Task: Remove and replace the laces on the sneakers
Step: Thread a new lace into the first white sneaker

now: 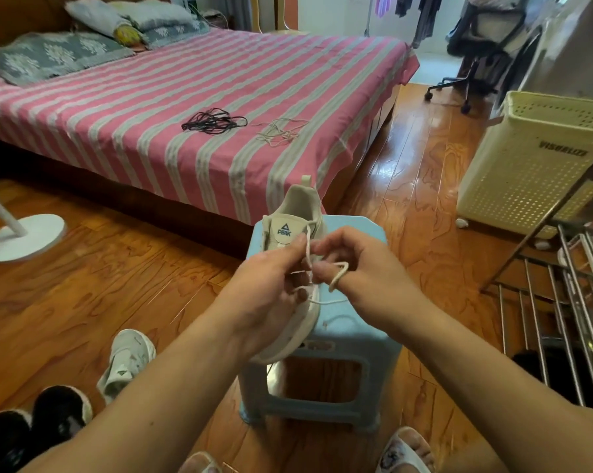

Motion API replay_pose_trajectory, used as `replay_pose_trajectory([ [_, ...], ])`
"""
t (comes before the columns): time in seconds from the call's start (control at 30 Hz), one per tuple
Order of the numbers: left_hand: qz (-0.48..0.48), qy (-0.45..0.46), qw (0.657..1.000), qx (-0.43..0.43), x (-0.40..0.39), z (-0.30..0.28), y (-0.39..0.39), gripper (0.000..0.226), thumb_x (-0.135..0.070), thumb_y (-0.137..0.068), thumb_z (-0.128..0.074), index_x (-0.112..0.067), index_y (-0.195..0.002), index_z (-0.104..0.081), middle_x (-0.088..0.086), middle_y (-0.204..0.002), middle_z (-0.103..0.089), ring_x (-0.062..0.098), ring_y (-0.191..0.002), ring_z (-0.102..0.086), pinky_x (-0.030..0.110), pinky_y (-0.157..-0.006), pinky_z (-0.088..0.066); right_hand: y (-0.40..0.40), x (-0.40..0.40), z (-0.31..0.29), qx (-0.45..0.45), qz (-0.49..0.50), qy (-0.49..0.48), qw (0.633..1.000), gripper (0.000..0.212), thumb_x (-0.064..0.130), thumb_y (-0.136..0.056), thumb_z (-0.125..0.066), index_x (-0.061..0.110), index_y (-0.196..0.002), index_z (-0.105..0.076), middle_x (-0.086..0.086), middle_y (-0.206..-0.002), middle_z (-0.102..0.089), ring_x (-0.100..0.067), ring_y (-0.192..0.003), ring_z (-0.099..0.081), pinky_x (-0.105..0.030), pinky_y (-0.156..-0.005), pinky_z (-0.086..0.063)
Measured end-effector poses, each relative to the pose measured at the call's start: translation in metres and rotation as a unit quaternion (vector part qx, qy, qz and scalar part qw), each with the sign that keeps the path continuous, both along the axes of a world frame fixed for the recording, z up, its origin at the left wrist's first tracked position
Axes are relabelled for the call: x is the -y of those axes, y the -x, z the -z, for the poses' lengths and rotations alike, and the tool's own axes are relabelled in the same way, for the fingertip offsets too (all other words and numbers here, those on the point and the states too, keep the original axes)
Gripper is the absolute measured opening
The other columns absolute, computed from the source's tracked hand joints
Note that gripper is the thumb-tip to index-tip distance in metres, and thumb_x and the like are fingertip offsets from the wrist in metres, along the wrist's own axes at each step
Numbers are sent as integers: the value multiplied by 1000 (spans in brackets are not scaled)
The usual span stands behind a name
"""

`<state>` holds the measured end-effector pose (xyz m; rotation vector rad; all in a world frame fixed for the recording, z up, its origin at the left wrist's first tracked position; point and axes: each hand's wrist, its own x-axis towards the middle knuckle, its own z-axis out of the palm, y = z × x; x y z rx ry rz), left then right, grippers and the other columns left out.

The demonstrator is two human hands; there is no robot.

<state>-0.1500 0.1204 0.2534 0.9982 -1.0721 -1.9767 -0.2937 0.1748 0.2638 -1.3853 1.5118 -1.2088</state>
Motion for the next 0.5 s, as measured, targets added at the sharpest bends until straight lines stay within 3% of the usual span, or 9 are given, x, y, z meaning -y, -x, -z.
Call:
replay_pose_trajectory([
  [0.07,-30,20,999,19,4,2,-6,26,-23,-104,-55,-6,-99,-74,5,-71,-59,13,-64,-50,25,-60,-40,2,-4,0,-73,-70,-78,992,21,0,-87,-72,15,-98,-63,-9,-82,-70,-12,-75,-67,-28,-73,-56],
  [0.13,-54,51,995,65,2,3,-8,25,-19,-104,-55,-7,-93,-74,2,-63,-51,14,-61,-45,26,-59,-38,11,-6,-4,-132,-71,-136,979,34,-9,-90,-63,16,-113,-63,-1,-98,-71,-12,-88,-67,-26,-79,-55],
  [0.2,-38,87,989,115,-6,1,-9,26,-20,-104,-57,-8,-90,-75,3,-62,-53,14,-58,-47,25,-57,-40,25,-7,-12,-17,-10,-152,988,41,-13,-94,-49,12,-123,-64,-5,-112,-73,-16,-102,-68,-28,-89,-55],
  [0.27,9,111,983,148,-20,2,-6,28,-23,-104,-58,-7,-89,-75,4,-64,-56,14,-58,-50,27,-57,-43,27,-9,-17,142,-38,-172,974,27,7,-103,-50,10,-122,-69,-8,-114,-74,-18,-107,-69,-35,-96,-54],
  [0.33,44,134,973,183,-32,5,-1,32,-25,-103,-58,-4,-83,-72,5,-65,-58,17,-60,-52,36,-63,-45,17,-12,-8,132,-70,-158,976,24,21,-100,-57,11,-114,-74,-7,-110,-76,-18,-108,-70,-35,-97,-54],
  [0.43,102,183,947,245,-33,3,0,28,-24,-100,-61,-9,-82,-75,10,-67,-63,14,-60,-55,35,-65,-48,3,-5,5,158,14,-111,981,15,13,-95,-63,3,-99,-75,-12,-94,-76,-22,-89,-73,-33,-81,-58],
  [0.5,125,252,910,304,-18,-4,-11,22,-31,-100,-63,-23,-88,-79,-1,-72,-70,2,-60,-57,25,-64,-48,7,3,7,190,86,-108,972,15,9,-97,-60,-3,-94,-69,-12,-81,-67,-18,-65,-64,-27,-61,-57],
])
